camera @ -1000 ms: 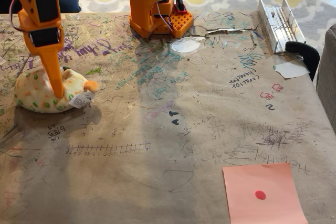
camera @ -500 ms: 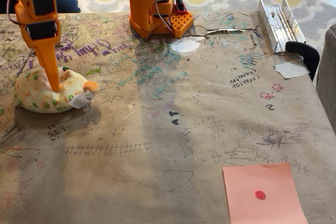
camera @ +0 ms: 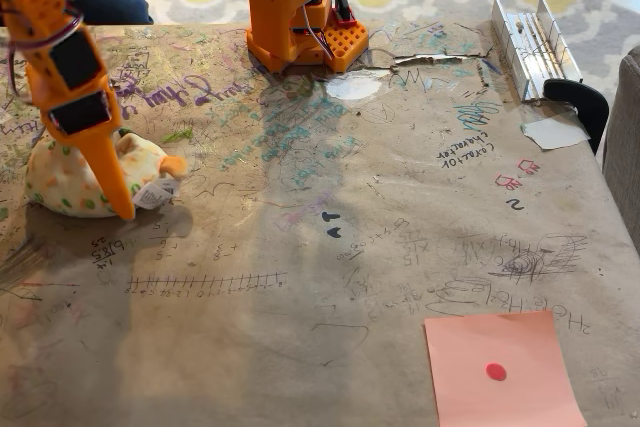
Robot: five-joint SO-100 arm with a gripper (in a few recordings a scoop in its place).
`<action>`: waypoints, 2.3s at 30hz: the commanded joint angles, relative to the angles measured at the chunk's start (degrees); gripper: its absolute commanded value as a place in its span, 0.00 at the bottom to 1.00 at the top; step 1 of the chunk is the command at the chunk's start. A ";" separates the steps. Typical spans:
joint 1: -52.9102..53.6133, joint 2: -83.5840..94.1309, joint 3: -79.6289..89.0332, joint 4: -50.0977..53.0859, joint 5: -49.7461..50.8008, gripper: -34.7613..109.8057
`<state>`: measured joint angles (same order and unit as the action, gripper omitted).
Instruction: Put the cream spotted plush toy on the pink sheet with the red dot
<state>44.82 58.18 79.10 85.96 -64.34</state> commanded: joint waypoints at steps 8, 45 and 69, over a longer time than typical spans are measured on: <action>3.52 -13.62 -23.12 13.80 2.37 0.24; -65.21 131.57 53.53 -37.09 54.49 0.24; -58.45 -8.96 -78.40 15.03 43.95 0.49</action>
<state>-15.12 106.00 90.35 53.35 -18.72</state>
